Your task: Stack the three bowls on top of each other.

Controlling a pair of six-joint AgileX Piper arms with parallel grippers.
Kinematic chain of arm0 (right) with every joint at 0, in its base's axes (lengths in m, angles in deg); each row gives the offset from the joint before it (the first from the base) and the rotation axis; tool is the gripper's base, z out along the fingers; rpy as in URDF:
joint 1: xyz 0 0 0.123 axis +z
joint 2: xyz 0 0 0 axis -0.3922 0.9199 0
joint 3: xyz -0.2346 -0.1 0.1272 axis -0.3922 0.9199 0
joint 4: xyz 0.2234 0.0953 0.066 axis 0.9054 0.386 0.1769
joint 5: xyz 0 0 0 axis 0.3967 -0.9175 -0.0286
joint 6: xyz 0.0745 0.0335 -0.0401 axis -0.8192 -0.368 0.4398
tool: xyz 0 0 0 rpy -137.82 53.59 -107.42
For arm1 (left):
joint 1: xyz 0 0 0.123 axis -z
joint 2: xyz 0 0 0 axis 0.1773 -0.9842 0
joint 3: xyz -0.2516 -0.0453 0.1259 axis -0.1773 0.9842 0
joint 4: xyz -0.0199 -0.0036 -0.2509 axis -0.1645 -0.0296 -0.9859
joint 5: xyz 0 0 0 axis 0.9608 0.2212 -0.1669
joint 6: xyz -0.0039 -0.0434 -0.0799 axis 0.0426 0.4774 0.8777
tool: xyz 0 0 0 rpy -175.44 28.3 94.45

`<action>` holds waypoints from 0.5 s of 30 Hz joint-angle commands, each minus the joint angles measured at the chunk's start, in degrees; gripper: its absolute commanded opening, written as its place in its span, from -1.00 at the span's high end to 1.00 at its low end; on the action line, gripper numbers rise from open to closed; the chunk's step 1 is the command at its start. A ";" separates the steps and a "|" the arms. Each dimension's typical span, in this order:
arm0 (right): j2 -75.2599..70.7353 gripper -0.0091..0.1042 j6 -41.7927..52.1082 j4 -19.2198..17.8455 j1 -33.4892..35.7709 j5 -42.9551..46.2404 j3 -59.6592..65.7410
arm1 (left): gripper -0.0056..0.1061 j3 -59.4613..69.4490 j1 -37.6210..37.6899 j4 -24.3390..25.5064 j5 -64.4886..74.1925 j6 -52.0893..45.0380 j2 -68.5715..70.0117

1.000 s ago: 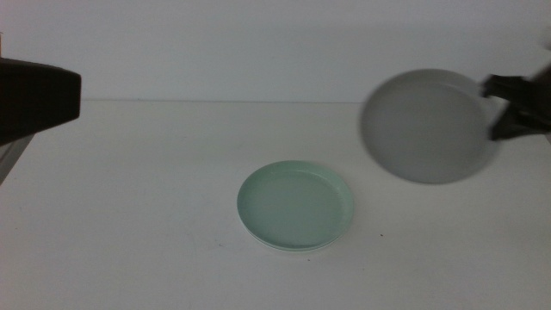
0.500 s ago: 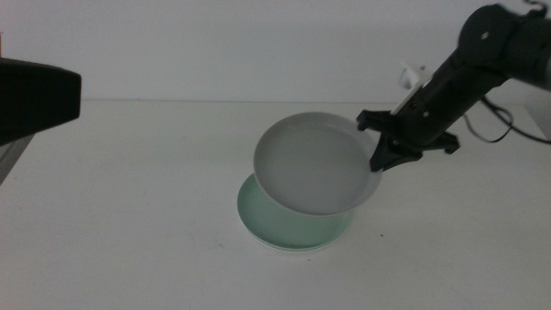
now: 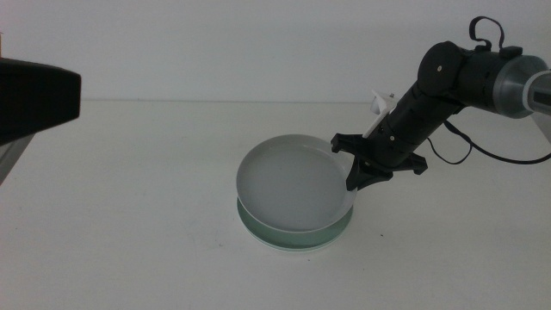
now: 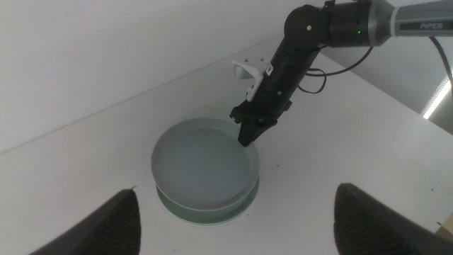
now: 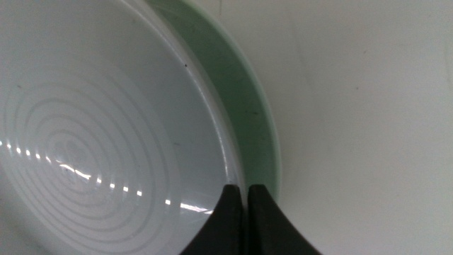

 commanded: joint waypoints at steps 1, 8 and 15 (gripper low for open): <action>0.26 0.88 0.13 0.07 0.06 0.64 -0.36 | -0.78 0.17 -0.08 -0.02 -0.72 0.35 0.36; 1.28 0.88 1.65 0.29 0.06 0.14 -0.36 | -0.78 0.17 -0.08 -0.02 -0.72 0.35 0.36; 1.28 0.21 1.90 0.53 0.06 -0.16 -0.36 | -0.78 0.17 -0.08 -0.02 -0.72 0.35 0.36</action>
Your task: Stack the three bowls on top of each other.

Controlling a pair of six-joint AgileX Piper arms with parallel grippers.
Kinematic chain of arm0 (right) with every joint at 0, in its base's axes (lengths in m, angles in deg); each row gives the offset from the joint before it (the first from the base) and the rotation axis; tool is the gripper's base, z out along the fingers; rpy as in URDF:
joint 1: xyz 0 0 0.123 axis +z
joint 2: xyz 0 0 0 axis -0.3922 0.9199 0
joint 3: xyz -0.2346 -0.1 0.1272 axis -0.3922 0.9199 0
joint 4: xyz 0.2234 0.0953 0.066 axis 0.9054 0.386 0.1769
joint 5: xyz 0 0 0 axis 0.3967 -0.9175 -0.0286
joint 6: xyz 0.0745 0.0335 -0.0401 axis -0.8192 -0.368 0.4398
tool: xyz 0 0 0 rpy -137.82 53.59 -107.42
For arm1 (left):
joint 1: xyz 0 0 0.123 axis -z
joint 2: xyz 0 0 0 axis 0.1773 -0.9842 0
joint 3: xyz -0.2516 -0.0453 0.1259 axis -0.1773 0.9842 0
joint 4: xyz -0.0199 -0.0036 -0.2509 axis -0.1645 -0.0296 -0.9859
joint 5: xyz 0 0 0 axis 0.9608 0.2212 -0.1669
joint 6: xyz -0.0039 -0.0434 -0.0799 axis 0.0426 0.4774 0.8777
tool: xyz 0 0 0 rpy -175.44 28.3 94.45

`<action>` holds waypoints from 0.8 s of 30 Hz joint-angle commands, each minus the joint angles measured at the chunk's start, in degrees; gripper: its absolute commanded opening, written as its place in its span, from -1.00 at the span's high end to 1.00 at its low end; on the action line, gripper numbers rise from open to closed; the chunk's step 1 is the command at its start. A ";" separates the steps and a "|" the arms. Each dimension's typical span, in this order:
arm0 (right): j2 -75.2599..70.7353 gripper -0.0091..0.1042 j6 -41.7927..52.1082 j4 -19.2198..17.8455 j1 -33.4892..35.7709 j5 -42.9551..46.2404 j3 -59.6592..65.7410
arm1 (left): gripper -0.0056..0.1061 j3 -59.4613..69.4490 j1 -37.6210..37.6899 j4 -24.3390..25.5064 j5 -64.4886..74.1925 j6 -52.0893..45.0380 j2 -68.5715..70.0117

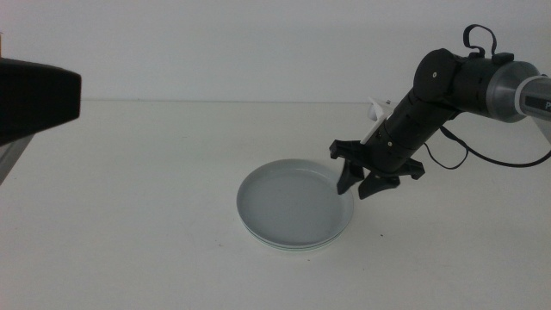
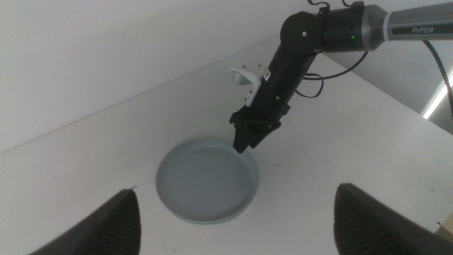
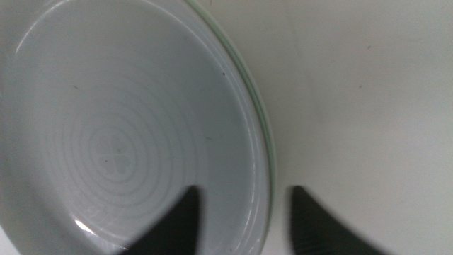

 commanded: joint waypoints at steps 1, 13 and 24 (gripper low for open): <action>-0.25 0.05 1.00 0.64 0.06 0.09 -0.36 | -0.78 0.17 -0.08 -0.02 -0.63 0.35 0.26; -14.12 -0.74 10.30 -0.94 -0.56 -4.27 -0.36 | -0.78 0.17 -0.08 0.10 -0.63 0.35 0.26; -44.96 -0.73 7.48 -14.66 -3.38 -4.83 2.97 | -0.78 0.17 -0.08 0.10 -0.63 0.35 0.26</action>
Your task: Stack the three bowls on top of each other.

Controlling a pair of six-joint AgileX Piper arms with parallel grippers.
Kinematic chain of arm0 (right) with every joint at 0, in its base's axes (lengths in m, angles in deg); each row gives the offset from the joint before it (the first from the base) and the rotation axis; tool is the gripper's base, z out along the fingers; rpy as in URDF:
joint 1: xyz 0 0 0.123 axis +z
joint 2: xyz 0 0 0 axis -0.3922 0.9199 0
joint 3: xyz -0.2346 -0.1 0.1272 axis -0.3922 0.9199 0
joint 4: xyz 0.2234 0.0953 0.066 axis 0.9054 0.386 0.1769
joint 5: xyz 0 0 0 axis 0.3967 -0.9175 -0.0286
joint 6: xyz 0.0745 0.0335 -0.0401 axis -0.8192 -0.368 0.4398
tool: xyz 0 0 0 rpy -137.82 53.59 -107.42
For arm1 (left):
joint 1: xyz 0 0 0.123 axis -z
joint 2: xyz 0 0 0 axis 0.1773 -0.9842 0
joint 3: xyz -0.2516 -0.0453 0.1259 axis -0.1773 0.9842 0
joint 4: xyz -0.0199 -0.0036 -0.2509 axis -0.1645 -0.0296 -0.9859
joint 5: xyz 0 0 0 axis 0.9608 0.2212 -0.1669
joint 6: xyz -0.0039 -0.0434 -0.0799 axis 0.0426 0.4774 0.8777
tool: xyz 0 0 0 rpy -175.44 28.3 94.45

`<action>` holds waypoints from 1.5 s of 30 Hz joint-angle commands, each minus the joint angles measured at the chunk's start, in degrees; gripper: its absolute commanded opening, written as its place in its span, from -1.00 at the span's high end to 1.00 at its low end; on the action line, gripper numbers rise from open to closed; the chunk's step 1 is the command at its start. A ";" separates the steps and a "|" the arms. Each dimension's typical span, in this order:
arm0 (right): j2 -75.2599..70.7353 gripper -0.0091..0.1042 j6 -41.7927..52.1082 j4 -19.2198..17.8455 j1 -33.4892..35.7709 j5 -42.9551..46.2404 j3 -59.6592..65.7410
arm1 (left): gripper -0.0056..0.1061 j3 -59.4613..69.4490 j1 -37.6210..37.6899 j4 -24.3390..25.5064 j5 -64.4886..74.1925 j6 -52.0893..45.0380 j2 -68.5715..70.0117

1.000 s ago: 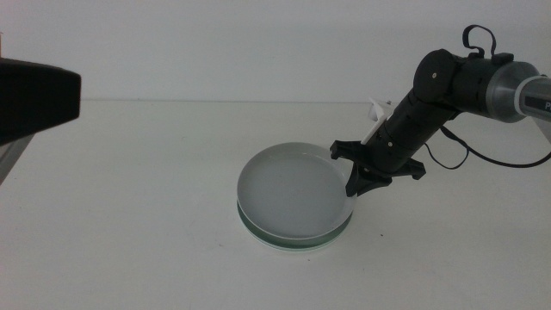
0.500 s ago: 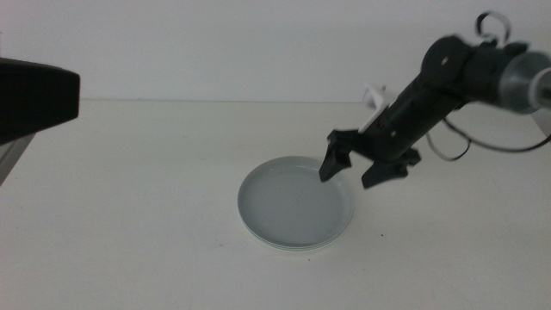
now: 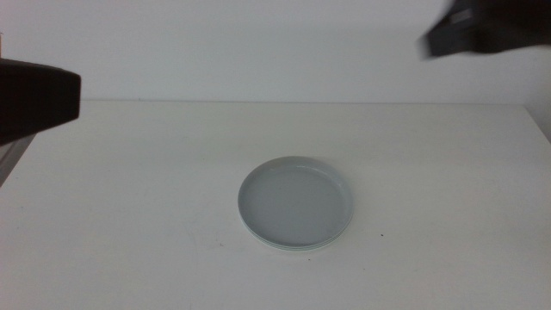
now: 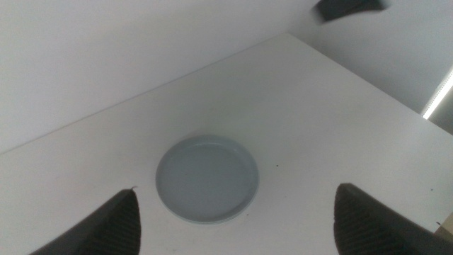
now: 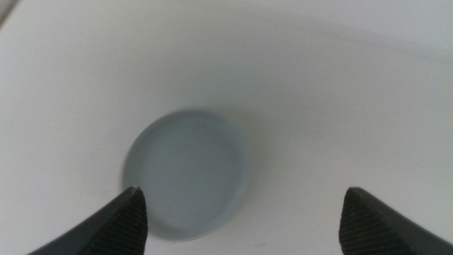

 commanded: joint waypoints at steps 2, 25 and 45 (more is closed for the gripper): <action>-9.82 -0.73 -0.31 -4.24 -2.88 1.87 4.38 | -0.78 0.17 -0.08 -0.01 -0.63 0.35 0.26; -36.61 -0.79 -5.20 -14.20 -3.72 33.29 32.48 | -0.78 0.17 -0.08 -0.02 -0.53 0.35 0.26; -36.61 -0.79 -5.20 -13.51 -3.72 33.70 32.48 | -0.78 24.77 -14.23 15.56 -42.71 8.20 17.58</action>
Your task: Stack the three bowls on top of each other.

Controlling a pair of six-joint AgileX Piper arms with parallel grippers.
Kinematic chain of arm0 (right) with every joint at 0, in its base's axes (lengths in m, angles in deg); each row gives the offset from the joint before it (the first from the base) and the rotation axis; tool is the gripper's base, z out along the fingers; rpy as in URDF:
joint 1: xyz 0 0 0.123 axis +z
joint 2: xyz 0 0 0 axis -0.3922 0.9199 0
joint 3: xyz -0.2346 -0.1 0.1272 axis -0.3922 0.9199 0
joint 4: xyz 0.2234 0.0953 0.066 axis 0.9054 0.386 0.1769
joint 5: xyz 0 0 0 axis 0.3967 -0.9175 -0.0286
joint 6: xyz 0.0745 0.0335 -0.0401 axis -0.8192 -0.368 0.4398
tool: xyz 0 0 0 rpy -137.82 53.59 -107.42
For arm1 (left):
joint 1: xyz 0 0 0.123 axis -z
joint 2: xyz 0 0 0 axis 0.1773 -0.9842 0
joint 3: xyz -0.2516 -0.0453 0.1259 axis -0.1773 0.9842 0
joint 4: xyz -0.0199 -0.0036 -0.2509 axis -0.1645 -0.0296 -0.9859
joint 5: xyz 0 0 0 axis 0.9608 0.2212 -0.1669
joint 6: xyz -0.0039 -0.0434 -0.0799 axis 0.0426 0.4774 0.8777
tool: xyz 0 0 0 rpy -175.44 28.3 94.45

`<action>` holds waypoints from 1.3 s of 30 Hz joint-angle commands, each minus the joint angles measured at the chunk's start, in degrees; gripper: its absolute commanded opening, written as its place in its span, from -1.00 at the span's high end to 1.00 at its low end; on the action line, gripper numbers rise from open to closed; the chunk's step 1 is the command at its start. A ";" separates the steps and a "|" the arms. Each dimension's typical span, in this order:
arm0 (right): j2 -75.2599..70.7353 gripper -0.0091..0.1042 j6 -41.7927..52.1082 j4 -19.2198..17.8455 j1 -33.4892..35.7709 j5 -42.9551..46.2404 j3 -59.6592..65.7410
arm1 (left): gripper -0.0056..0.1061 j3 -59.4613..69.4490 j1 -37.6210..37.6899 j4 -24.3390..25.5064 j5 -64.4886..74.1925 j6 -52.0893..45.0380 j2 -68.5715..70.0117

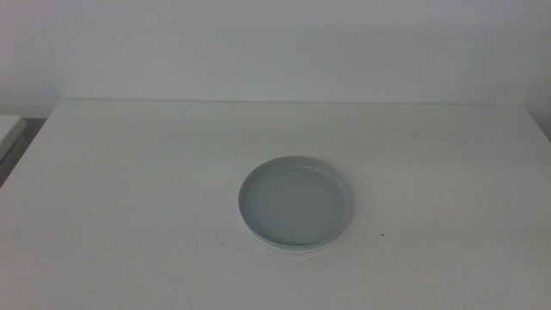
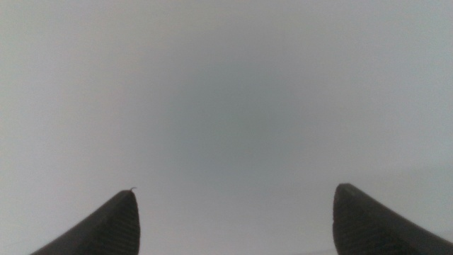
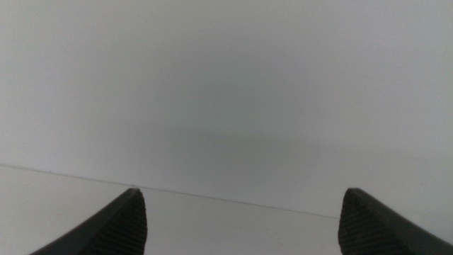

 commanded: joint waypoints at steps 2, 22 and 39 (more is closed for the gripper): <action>-0.21 -0.79 0.13 -0.29 -0.18 0.88 0.17 | -0.78 2.87 -1.44 1.30 -3.44 3.45 2.22; -0.63 -0.79 0.13 -0.56 -0.18 2.58 2.18 | -0.78 3.48 -2.77 1.78 -0.77 3.05 2.48; -36.10 -0.79 0.13 -3.75 -0.18 11.07 50.60 | -0.78 39.27 -2.77 -1.32 -10.78 3.05 23.09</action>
